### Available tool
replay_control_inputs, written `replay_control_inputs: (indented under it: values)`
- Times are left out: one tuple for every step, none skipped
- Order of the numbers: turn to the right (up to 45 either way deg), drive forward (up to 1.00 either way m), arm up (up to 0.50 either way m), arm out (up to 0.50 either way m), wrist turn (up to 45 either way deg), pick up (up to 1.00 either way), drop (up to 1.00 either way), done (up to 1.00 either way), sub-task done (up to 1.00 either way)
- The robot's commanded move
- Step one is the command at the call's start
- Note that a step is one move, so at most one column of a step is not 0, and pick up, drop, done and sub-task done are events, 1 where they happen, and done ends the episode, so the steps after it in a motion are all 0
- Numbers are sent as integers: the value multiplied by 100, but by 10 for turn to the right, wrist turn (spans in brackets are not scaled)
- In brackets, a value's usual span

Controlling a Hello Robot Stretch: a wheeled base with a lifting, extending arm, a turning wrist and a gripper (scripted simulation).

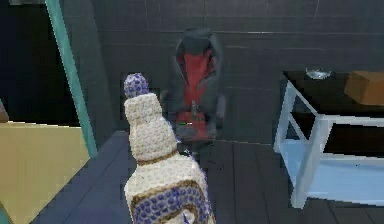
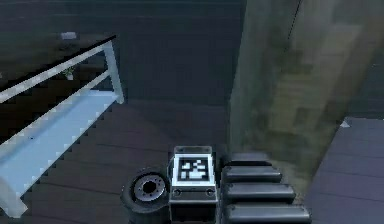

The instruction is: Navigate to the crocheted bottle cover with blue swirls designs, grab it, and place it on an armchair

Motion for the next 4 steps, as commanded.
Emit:
replay_control_inputs:
  values:
    - [90,0,0,0,0,0,0,0,0]
    - [0,20,0,0,0,0,0,0,0]
    - [-420,0,0,0,0,0,0,0,0]
    - [0,100,0,0,0,0,0,0,0]
